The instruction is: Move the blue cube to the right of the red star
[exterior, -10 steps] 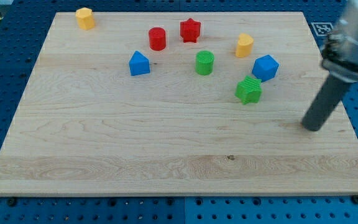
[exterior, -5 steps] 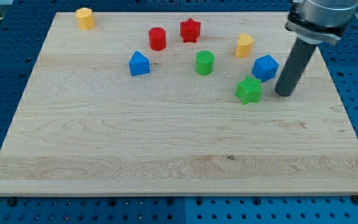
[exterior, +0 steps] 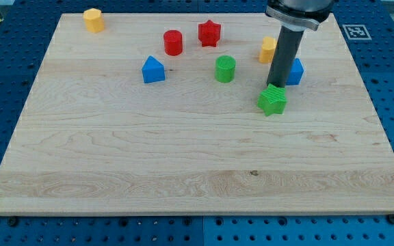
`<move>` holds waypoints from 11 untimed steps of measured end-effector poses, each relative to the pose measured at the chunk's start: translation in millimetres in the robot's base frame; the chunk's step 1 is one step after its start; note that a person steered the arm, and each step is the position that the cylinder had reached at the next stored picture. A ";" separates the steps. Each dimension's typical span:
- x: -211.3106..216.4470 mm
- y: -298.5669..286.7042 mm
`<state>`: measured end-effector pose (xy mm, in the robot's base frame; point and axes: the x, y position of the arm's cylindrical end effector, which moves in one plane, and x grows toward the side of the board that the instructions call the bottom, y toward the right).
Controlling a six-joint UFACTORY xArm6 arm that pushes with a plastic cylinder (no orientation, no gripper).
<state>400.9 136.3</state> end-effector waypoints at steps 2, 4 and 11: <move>-7.1 6.1; -11.0 49.5; -102.4 85.2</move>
<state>298.5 221.4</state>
